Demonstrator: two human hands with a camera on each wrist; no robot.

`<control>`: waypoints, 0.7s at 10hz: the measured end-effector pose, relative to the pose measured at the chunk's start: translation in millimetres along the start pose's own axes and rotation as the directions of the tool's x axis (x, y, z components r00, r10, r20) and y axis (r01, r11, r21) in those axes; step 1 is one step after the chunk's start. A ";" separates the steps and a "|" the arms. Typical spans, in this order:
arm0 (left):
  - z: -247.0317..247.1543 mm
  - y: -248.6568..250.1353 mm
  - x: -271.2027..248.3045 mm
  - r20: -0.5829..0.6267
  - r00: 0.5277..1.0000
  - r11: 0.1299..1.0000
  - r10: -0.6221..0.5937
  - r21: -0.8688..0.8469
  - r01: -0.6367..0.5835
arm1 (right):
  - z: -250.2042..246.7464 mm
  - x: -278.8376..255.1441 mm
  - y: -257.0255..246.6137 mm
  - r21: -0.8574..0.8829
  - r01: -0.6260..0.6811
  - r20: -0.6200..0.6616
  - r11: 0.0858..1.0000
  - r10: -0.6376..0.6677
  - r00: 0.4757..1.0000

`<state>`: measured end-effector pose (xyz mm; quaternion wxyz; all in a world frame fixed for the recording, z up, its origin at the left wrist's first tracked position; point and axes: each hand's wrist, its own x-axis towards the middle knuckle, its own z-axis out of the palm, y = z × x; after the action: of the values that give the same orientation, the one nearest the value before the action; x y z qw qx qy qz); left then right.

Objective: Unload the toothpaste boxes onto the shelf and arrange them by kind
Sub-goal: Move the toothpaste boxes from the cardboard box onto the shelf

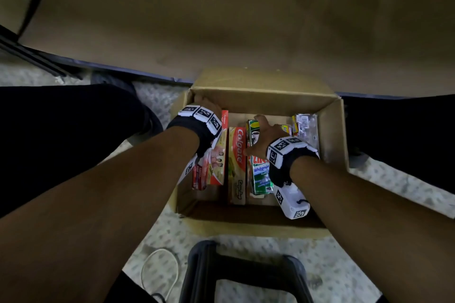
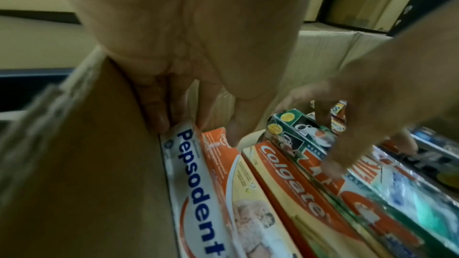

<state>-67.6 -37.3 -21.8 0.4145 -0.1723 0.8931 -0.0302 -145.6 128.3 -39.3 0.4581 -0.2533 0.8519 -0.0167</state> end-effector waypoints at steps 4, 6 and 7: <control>0.8 7.8 -23.7 -0.121 0.988 0.922 -0.091 -0.385 0.038 | 29.9 -4.0 9.9 -0.141 0.011 -0.011 0.990 -0.013 1.000; -9.7 9.9 -17.4 -0.034 0.999 0.937 -0.015 -0.350 0.002 | 34.4 -7.5 11.0 -0.111 -0.026 0.001 0.993 0.027 1.000; -2.1 9.5 -17.8 -0.079 0.995 0.831 -0.059 -0.557 0.005 | 32.8 -7.8 12.7 -0.121 -0.002 0.032 0.993 0.006 0.999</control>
<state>-61.2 -22.6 -9.4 0.3041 -0.2986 0.8786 0.2157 -121.4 149.6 -55.7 0.4556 -0.2791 0.8443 0.0399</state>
